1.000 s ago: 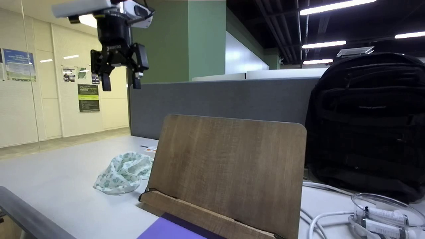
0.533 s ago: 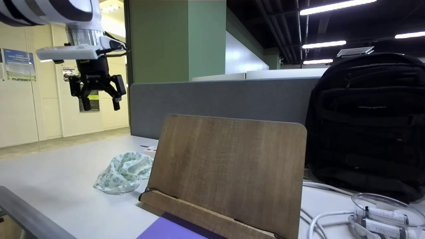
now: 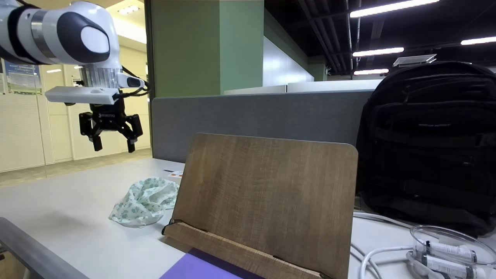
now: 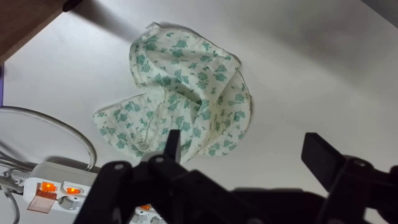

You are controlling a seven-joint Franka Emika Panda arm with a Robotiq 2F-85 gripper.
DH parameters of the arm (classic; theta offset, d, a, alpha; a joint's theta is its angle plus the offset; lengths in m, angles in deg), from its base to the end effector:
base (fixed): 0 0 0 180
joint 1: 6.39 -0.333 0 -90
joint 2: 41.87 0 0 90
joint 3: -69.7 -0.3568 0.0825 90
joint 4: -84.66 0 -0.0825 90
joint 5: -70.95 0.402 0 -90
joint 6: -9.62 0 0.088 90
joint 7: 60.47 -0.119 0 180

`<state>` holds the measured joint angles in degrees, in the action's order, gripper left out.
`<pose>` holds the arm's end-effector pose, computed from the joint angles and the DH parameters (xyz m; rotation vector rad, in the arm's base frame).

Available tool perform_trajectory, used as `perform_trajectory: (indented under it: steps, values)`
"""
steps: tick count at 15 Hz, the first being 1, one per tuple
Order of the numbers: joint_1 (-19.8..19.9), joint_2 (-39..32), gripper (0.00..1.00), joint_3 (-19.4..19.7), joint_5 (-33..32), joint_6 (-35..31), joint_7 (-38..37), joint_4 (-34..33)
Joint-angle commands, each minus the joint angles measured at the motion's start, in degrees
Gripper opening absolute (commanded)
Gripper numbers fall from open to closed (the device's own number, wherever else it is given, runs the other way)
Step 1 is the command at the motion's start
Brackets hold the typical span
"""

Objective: Put the towel on the wooden rack.

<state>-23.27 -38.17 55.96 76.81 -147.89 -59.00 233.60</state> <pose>0.4043 0.2344 0.3127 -2.9568 -0.7093 -0.3013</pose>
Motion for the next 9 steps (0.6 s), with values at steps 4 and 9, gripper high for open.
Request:
perform_trajectory:
  steps: [4,9]
  values:
    - [2.4,-2.7,1.00,-0.4,-13.0,-3.7,-2.8,2.0]
    - [3.4,-9.1,1.00,2.0,-28.7,-10.3,-8.5,1.8]
